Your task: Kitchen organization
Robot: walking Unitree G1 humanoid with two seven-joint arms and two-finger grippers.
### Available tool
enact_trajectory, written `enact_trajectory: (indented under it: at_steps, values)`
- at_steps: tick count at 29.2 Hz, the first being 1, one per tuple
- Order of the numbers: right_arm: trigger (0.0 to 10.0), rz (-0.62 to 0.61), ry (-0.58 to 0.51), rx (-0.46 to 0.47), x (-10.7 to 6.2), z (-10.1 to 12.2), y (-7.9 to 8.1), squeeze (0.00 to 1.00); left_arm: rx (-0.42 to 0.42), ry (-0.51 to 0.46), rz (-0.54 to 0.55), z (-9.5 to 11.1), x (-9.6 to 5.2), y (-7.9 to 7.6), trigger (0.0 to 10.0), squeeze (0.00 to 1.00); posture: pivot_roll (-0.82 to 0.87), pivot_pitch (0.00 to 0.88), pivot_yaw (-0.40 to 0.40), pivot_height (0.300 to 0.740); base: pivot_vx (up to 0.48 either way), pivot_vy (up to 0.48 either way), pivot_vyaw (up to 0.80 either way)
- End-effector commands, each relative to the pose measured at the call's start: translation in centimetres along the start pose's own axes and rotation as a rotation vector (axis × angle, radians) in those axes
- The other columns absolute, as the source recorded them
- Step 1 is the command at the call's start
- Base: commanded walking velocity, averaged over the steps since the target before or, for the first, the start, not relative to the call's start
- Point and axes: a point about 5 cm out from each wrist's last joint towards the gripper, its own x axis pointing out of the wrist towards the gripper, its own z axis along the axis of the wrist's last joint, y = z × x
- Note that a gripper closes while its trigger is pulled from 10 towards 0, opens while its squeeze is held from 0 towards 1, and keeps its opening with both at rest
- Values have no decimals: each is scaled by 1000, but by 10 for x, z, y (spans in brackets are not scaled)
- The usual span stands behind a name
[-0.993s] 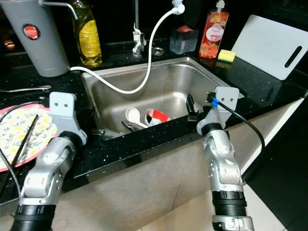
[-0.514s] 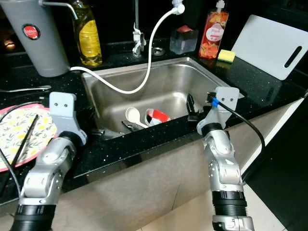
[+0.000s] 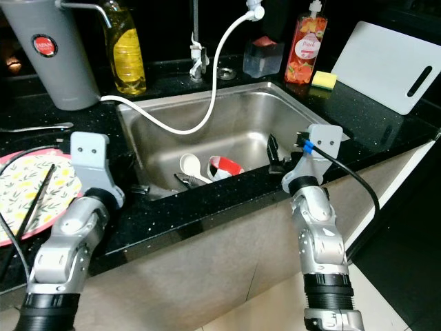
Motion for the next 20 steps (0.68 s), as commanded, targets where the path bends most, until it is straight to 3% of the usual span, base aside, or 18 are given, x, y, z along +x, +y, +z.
enact_trajectory:
  at_steps: [1, 20]
  values:
    - [10000, -16, -3, 4, 0, 1, -5, 0, -15, 34, -7, -8, -1, -2, 10000, 0, -101, 106, -33, 740, 0, 0, 0]
    - [10000, -18, -3, 4, 0, 1, -5, 0, -16, 37, -9, -9, -1, -2, 10000, 0, -102, 108, -32, 740, 0, 0, 0]
